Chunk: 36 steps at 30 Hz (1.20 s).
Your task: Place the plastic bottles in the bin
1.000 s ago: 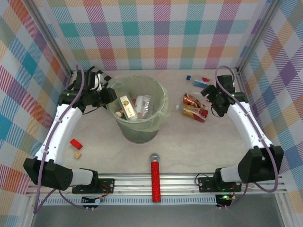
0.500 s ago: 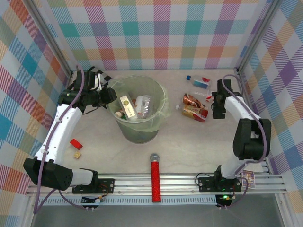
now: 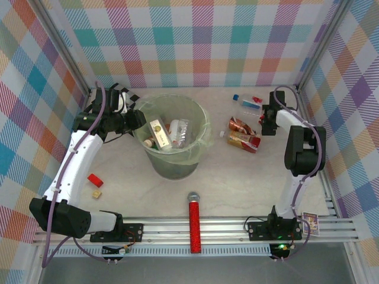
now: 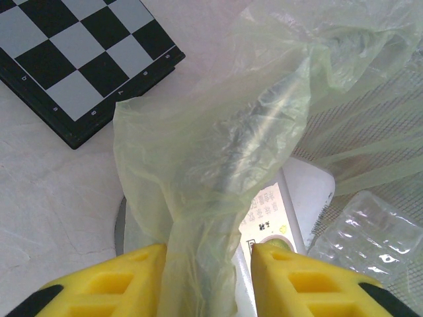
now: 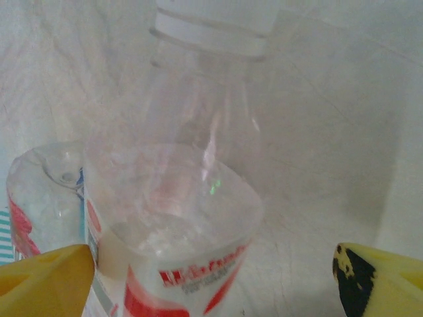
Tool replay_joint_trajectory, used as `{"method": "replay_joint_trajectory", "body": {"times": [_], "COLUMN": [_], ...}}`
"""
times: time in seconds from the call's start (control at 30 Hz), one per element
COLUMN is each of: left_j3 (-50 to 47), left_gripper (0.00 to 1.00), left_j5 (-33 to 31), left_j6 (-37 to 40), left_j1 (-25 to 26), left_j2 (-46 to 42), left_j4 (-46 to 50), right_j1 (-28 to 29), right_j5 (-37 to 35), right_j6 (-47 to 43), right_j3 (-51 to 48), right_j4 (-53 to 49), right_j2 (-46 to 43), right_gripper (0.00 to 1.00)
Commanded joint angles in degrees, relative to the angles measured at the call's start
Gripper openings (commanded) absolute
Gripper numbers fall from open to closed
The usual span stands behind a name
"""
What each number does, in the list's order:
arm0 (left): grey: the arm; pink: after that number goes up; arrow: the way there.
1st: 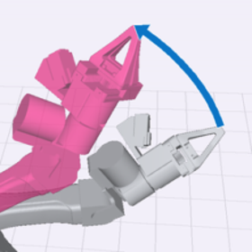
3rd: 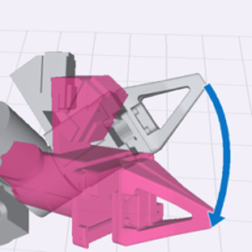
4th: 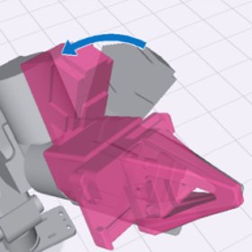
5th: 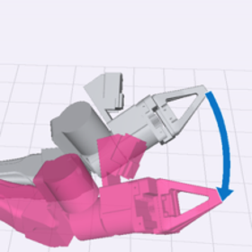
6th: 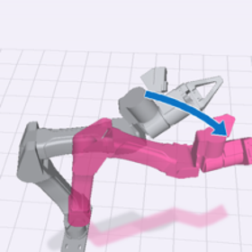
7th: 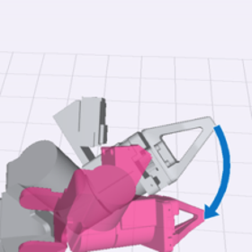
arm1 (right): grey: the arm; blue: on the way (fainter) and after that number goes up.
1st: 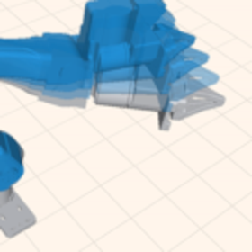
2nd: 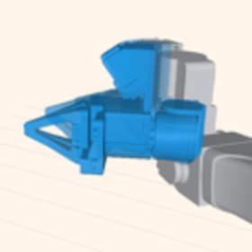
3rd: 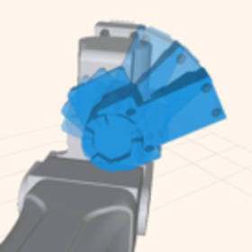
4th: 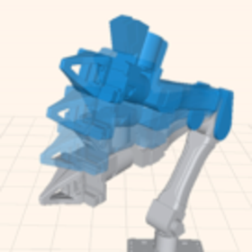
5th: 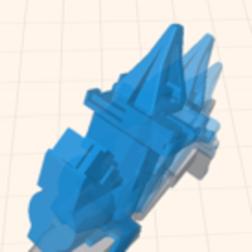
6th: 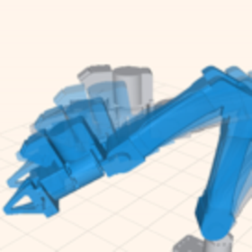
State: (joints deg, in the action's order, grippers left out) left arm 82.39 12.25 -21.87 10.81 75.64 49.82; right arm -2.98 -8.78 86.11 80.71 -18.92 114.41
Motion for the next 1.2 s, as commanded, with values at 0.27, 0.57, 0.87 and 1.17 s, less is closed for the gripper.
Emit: {"method": "replay_joint_trajectory", "body": {"times": [0.27, 0.57, 0.87, 1.17], "left_j3": [1.6, 2.6, 3.5, 3.1], "left_gripper": [0.38, 0.38, 0.38, 0.36], "left_j5": [-0.7, -1.2, -0.7, 0.7], "left_j6": [-1.1, -0.7, -0.5, -1.1], "left_j1": [0.7, 0.7, 0.7, 0.7], "left_j2": [-0.8, -0.9, -0.8, -0.8], "left_j4": [0.5, 1.2, 1.4, 1.2], "right_j1": [-1.9, -2.4, -3.2, -2.1], "right_j5": [5.3, 4.8, 3.7, 15.8], "right_j6": [-2.2, -4.8, -11.8, -26.2], "right_j3": [0.7, 0.2, 1.1, 2.6], "right_j4": [0.8, -0.7, -4.6, -4.8], "right_j2": [3.3, -5.0, -16.5, -28.2], "right_gripper": [0.74, 0.55, 0.46, 0.4]}}
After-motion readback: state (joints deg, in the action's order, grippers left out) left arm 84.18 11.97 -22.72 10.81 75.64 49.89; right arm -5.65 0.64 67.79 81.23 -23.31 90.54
